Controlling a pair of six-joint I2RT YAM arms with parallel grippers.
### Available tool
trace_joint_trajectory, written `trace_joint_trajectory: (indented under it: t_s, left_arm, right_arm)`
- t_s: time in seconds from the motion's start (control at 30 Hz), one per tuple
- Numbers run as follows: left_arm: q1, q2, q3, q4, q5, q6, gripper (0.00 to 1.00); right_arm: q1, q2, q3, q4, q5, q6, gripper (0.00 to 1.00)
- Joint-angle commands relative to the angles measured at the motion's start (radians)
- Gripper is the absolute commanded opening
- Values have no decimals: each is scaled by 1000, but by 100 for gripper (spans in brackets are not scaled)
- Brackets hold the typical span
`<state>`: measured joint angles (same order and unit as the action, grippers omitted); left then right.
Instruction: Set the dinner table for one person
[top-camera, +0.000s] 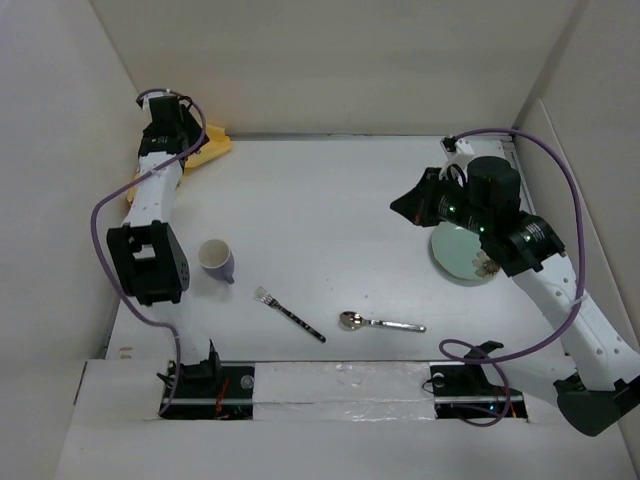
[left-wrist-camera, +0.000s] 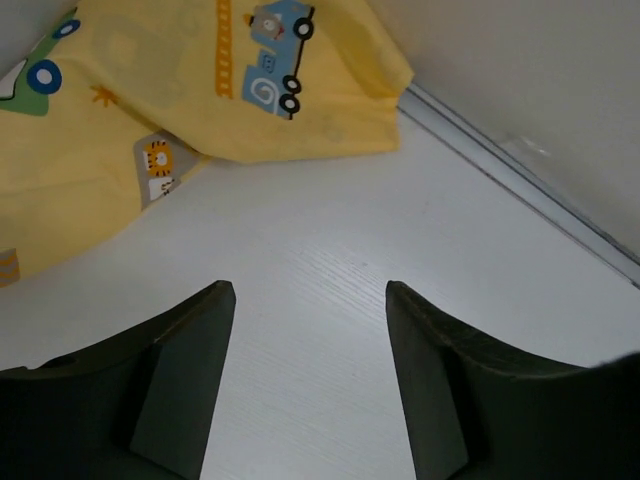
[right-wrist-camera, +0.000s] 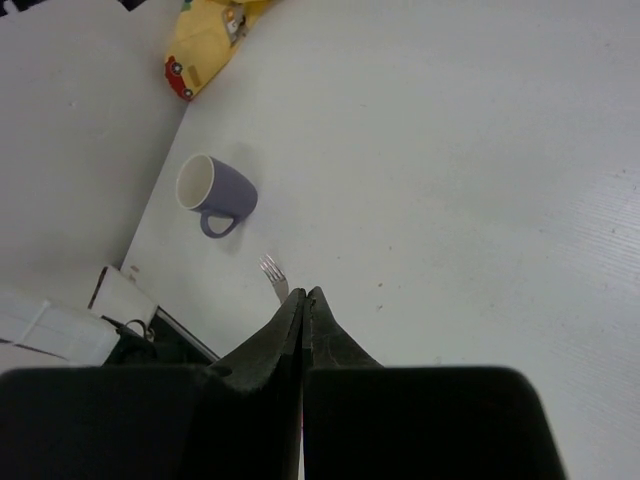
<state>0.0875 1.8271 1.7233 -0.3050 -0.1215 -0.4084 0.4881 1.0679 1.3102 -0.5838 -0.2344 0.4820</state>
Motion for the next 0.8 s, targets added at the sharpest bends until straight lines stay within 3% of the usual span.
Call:
trace_joint_trajectory:
  t_s: [0.0, 0.17, 0.37, 0.63, 0.77]
  left_arm:
    - [58, 99, 97, -23, -23, -44, 59]
    - [109, 230, 200, 20, 45, -87, 66]
    - [109, 409, 315, 61, 108, -153, 67]
    - [118, 587, 383, 176, 215, -289, 62]
    - [118, 644, 413, 230, 244, -343, 53]
  right_arm:
    - [-11, 9, -11, 18, -43, -23, 0]
    - [-20, 44, -11, 19, -69, -29, 0]
    - [-20, 105, 1, 33, -95, -29, 0]
    - [-20, 164, 34, 62, -129, 0, 0]
    - [-20, 181, 38, 61, -111, 23, 0]
